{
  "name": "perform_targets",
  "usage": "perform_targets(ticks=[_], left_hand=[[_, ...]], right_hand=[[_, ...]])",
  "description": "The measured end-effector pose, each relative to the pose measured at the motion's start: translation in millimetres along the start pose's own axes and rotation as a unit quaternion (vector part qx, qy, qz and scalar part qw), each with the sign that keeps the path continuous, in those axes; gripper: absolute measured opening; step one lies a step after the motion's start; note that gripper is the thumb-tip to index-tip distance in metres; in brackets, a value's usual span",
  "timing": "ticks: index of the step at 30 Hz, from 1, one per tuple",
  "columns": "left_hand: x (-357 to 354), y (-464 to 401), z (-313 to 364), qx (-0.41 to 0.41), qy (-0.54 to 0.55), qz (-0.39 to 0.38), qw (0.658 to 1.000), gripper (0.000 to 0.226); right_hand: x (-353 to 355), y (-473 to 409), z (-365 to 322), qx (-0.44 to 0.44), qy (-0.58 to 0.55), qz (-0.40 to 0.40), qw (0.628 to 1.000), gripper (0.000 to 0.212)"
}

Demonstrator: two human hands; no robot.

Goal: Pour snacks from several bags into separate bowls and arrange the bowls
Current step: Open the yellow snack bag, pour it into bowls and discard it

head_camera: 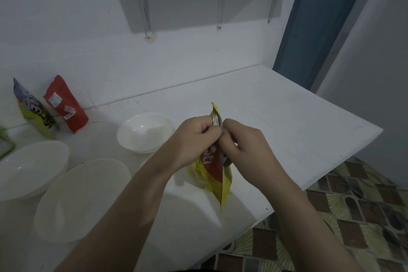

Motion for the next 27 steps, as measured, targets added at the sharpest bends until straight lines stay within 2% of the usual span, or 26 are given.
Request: perform_targets(ticks=[6, 12, 16, 21, 25, 27], left_hand=[[3, -2, -1, -0.037, 0.013, 0.034, 0.999, 0.031], [6, -2, 0, -0.053, 0.008, 0.05, 0.997, 0.026], [15, -4, -3, -0.03, 0.002, 0.057, 0.998, 0.023], [12, -12, 8, 0.036, -0.025, 0.063, 0.997, 0.031], [-1, -14, 18, 0.032, -0.16, 0.045, 0.986, 0.036], [-4, -15, 14, 0.033, -0.178, 0.041, 0.983, 0.034]], right_hand=[[13, -4, -2, 0.003, 0.034, 0.053, 0.998, 0.028], [7, -4, -1, -0.053, 0.139, -0.034, 0.988, 0.026], [22, -9, 6, -0.066, 0.151, 0.04, 0.986, 0.036], [18, -7, 6, -0.038, 0.138, 0.104, 0.984, 0.034], [25, -10, 7, -0.025, 0.116, 0.161, 0.98, 0.033], [30, -11, 12, -0.028, 0.111, 0.183, 0.976, 0.033]])
Point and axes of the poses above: each hand's wrist, its own y-axis away from the middle knuckle, its own x-axis out of the back of the hand, z = x × y, the point moved 4 cm from there along -y, towards the middle knuckle, and after that the axes turned 13 degrees about -y, right-handed, at the moved point
